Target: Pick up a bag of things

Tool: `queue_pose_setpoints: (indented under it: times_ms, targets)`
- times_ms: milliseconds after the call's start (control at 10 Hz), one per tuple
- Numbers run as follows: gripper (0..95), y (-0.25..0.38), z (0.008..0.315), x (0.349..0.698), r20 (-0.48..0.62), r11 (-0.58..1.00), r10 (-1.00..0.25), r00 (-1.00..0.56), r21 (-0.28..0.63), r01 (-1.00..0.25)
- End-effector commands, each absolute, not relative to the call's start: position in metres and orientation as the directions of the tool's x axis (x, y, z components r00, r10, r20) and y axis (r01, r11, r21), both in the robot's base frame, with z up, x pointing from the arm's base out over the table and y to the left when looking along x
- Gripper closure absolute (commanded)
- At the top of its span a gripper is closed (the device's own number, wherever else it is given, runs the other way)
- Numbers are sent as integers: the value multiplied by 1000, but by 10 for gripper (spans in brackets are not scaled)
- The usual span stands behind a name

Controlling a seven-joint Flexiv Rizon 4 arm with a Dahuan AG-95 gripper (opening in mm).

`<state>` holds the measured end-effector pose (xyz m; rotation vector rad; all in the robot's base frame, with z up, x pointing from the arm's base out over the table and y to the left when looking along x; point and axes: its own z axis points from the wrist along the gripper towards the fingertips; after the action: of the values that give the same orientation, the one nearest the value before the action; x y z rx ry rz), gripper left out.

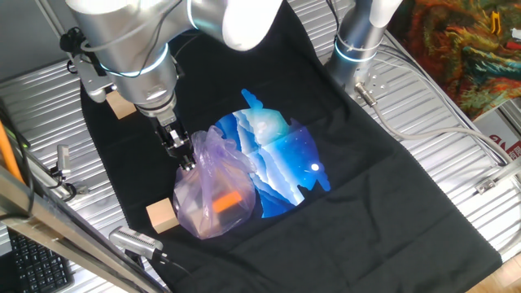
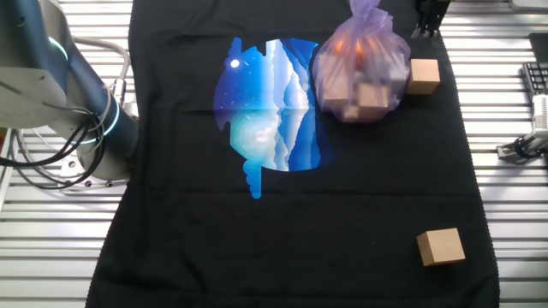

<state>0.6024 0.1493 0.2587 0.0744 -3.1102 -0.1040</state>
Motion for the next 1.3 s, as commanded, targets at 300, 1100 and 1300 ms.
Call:
queue_pose_setpoints:
  times_ms: [300,1100,1300]
  targets:
    - [0,151,260,604,58,996,-49,-997,73,-45]
    - [0,151,260,604,59,997,-33,-998,68,-29]
    - [190,151,260,604,58,997,-35,-998,68,-31]
